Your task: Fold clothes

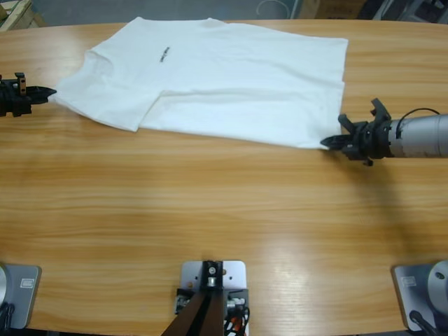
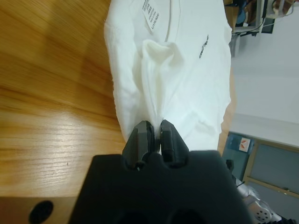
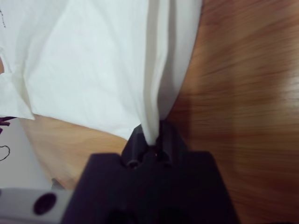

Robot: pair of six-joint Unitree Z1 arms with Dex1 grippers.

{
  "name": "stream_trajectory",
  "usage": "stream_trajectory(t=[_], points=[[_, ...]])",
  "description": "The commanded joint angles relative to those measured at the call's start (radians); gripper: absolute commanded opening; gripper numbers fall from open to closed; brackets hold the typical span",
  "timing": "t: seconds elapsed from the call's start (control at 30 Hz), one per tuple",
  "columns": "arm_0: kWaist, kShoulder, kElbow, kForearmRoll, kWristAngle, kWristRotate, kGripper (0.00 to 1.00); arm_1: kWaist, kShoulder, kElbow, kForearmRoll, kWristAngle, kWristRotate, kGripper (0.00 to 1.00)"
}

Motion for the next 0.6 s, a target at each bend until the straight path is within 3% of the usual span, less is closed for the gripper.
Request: stream_trajectory(t=[0.03, 0.27, 0.43, 0.6], points=[[-0.03, -0.047, 0.087, 0.038, 0.01, -0.005, 0.0, 0.013, -0.095, 0.026, 0.086, 0.002, 0.011, 0.0], [-0.063, -0.187, 0.168, 0.122, 0.096, -0.054, 0.0, -0.062, -0.311, 0.013, 0.354, 0.002, 0.021, 0.0], [-0.01, -0.289, 0.157, 0.249, 0.128, -0.055, 0.0, -0.123, -0.465, -0.005, 0.562, 0.017, 0.017, 0.0], [-0.035, -0.356, 0.144, 0.381, 0.15, -0.081, 0.0, -0.141, -0.504, -0.008, 0.666, 0.048, 0.01, 0.0]])
